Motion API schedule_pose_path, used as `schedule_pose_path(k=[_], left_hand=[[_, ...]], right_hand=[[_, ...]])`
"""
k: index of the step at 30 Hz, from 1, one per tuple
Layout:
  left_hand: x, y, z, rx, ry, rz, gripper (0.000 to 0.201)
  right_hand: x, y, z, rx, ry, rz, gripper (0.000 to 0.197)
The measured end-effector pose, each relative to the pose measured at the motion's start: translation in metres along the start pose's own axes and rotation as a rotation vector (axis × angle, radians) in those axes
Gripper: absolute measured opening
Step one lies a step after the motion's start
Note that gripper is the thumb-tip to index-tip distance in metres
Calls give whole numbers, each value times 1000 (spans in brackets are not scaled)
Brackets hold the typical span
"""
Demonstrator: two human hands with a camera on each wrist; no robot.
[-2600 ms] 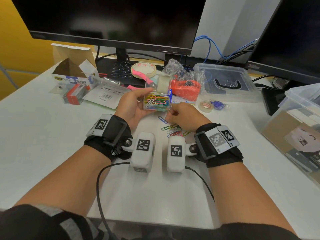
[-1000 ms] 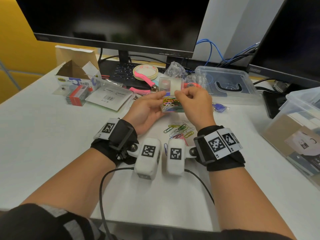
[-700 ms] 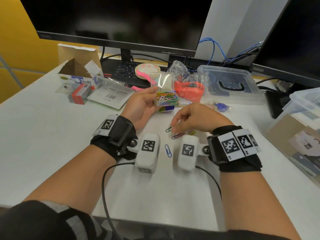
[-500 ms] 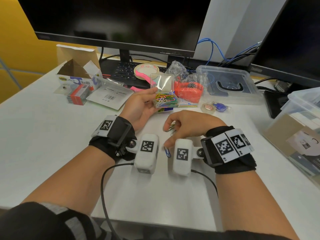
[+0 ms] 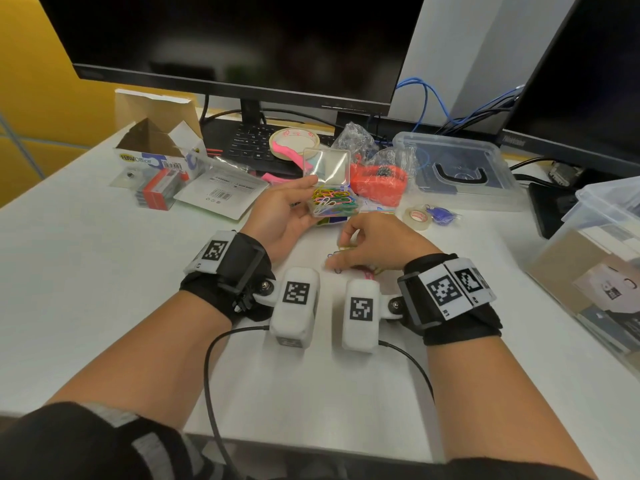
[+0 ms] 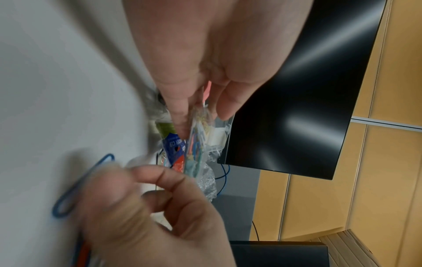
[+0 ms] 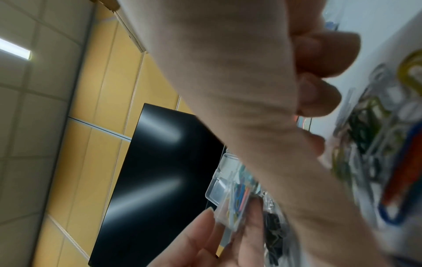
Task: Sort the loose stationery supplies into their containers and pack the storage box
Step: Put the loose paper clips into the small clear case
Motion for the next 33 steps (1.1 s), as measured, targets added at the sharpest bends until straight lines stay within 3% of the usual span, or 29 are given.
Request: schedule_pose_path(k=[10,16,19,23,28,33], left_hand=[[-1,-1,0,-20,-5,5,38],[-1,-1,0,-20,-3,7,39],[0,-1,0,-22,0,9,36],[-4,8,3,-7,-38,57,26],[-4,12,12,74,-96,97,47],[-11,22,21,115,-163,193,57]], right_hand=[[4,6,4,10,-34,35,11],[5,3,5,-5,-62,12,15],[-1,-15,13,199,-126,-101,13],[-8,-53,14,514,-155,-392,9],[-7,-58,13,515,-100,-518,12],[-3,-51,16,383,-31,-516,15]])
Point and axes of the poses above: each hand's wrist, its own x-axis towards the middle knuckle, its own y-axis out of the palm, z = x × y, the point moved 10 cm from there along x, towards the middle knuckle, and after that the axes turned 3 degrees about -z, right-handed, at the moved point
